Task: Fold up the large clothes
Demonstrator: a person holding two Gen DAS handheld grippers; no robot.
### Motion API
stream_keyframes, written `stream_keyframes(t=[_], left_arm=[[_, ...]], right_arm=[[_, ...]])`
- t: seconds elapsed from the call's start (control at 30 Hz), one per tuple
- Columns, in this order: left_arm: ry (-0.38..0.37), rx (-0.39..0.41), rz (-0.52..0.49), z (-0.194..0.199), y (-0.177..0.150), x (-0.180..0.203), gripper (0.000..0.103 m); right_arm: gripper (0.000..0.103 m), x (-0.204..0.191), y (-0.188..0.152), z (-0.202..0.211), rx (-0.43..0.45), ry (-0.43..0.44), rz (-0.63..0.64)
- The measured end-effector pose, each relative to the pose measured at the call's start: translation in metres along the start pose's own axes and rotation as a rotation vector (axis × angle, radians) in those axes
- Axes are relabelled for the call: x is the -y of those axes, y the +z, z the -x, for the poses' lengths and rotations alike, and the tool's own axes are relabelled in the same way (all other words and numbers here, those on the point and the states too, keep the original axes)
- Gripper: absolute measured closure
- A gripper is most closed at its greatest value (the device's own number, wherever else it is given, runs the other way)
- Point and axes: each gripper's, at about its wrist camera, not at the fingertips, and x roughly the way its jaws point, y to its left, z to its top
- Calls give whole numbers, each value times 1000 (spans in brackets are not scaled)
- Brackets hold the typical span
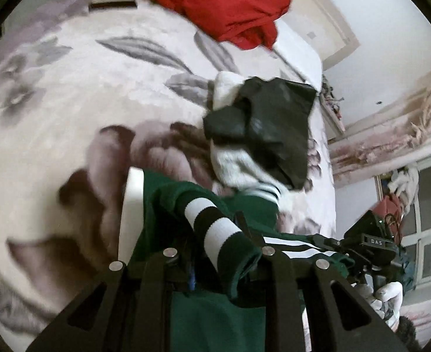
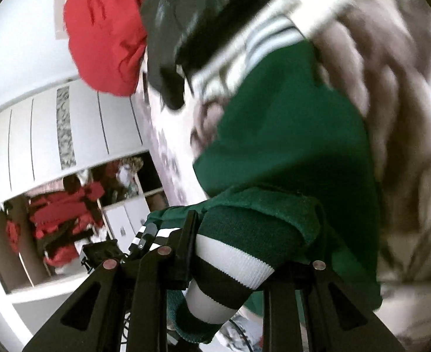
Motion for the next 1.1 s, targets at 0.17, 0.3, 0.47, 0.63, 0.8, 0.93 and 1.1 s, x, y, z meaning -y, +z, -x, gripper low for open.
stream_keyframes(t=[0.17,0.3,0.47,0.63,0.8,0.93,1.1], left_arm=[[50,-198,206,-58,33,-43,81],[50,-200,161,-44,27,-33,76],[75,-167,82,-15,21,-11,45],[136,1,10,34,36,9,21],[295,181,-78,71,-10,22,21],[360,190,-3,61,-80,-1,21],[355,131,225,38,-163,-40,21]], right_arm=[[72,18,81,-48,-99,-36,-176],[56,33,85,-50,-146,29,-216],[32,25,66,-12,-84,15,-134],[24,7,48,38,10,-226,115],[20,21,26,25,-53,-391,337],[19,63,34,-14,-152,-292,381],[2,99,60,-51,-228,-130,305]])
